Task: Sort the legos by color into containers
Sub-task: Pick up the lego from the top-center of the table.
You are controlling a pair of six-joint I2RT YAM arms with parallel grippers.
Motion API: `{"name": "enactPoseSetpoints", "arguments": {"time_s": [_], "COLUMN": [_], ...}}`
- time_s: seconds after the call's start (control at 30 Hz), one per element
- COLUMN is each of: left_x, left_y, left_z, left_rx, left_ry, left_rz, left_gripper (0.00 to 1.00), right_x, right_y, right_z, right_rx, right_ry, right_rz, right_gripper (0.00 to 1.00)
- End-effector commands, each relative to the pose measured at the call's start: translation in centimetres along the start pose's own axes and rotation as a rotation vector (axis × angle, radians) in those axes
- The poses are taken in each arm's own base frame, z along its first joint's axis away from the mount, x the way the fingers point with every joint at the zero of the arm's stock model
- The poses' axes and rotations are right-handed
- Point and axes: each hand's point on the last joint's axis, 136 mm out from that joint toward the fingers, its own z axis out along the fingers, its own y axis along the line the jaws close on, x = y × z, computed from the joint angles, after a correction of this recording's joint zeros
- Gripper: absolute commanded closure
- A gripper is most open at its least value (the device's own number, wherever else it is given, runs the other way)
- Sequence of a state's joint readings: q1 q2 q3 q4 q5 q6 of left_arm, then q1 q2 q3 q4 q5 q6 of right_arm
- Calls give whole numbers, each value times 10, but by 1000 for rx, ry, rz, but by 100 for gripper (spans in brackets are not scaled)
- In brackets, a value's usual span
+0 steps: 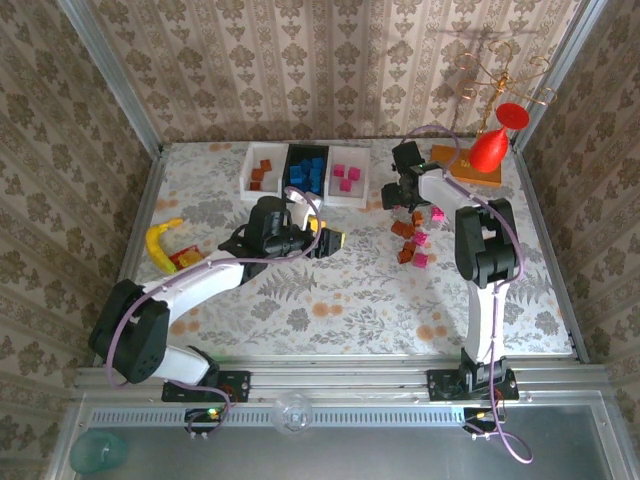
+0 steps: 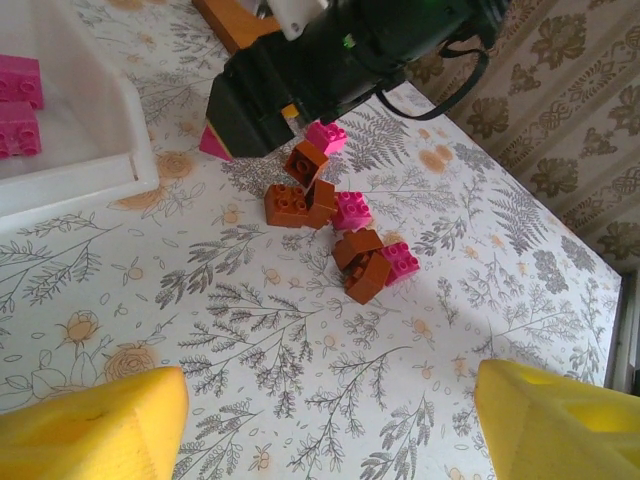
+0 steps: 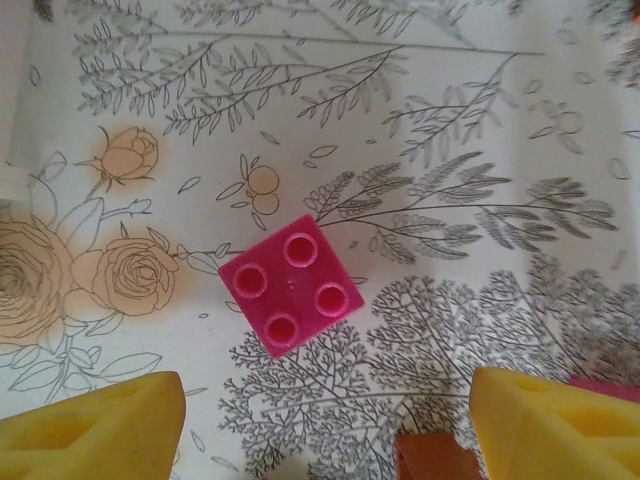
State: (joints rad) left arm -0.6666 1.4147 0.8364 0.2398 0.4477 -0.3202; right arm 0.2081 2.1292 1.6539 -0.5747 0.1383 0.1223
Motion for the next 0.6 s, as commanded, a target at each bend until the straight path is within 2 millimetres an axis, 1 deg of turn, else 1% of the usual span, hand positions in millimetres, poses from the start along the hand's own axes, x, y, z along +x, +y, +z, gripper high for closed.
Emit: {"name": "enactPoseSetpoints", "arguments": {"time_s": [0.0, 0.17, 0.33, 0.47, 0.5, 0.53, 0.57], "left_x": [-13, -10, -9, -8, -8, -8, -8], "left_y": [-1, 1, 1, 1, 2, 2, 2], "left_z": [-1, -2, -3, -6, -7, -7, -8], "left_rx": [-12, -24, -29, -33, -37, -39, -41], "left_ry": [-43, -38, -38, -38, -40, -41, -41], "left_rz": [37, 35, 41, 45, 48, 49, 50], "left_gripper": [23, 23, 23, 23, 23, 23, 23], "right_x": [11, 12, 9, 10, 11, 11, 10], "right_y": [8, 7, 4, 4, 4, 4, 3], "right_z": [7, 24, 33, 44, 46, 48, 50], "right_rx": [-46, -35, -15, -20, -18, -18, -21], "right_ry": [91, 149, 181, 218, 226, 232, 233], "right_rz": [-62, -92, -117, -138, -141, -147, -149], "right_gripper": [25, 29, 36, 40, 42, 47, 50]}}
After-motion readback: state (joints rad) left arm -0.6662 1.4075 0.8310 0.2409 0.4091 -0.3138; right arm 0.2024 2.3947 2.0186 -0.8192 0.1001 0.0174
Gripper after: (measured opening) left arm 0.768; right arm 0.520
